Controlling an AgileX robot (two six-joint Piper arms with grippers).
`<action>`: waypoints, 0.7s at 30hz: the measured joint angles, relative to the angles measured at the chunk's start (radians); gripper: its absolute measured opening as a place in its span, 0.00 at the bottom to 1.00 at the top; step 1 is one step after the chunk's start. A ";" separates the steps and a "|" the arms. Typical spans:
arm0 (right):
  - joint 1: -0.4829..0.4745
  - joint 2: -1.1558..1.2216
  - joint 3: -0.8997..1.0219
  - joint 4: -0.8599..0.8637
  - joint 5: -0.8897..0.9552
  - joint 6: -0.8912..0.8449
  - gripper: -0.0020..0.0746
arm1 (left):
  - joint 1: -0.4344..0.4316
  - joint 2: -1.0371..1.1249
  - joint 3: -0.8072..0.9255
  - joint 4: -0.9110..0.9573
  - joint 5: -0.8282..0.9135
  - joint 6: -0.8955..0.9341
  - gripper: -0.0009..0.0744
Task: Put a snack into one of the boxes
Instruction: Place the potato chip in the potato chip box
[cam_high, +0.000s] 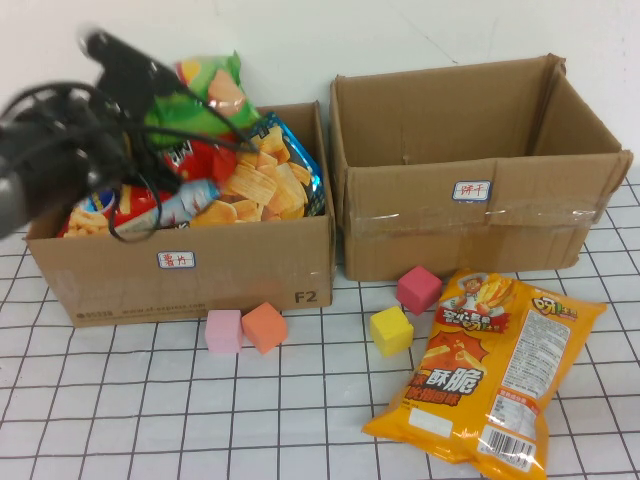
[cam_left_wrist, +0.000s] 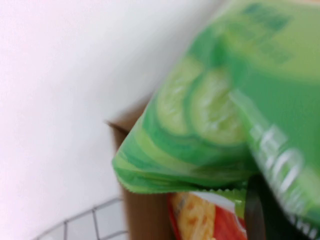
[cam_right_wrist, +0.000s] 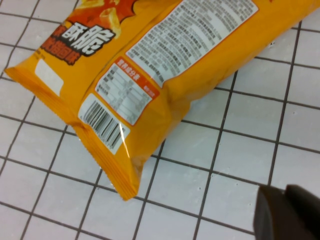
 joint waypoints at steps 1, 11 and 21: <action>0.000 0.000 0.000 0.000 0.002 0.000 0.07 | 0.000 0.019 -0.002 0.007 0.007 0.005 0.05; 0.000 0.000 0.000 0.000 0.017 -0.011 0.07 | -0.020 0.052 -0.016 0.028 0.158 0.018 0.71; 0.000 0.000 0.000 0.008 0.018 -0.017 0.07 | -0.045 -0.126 -0.017 -0.132 0.193 0.037 0.73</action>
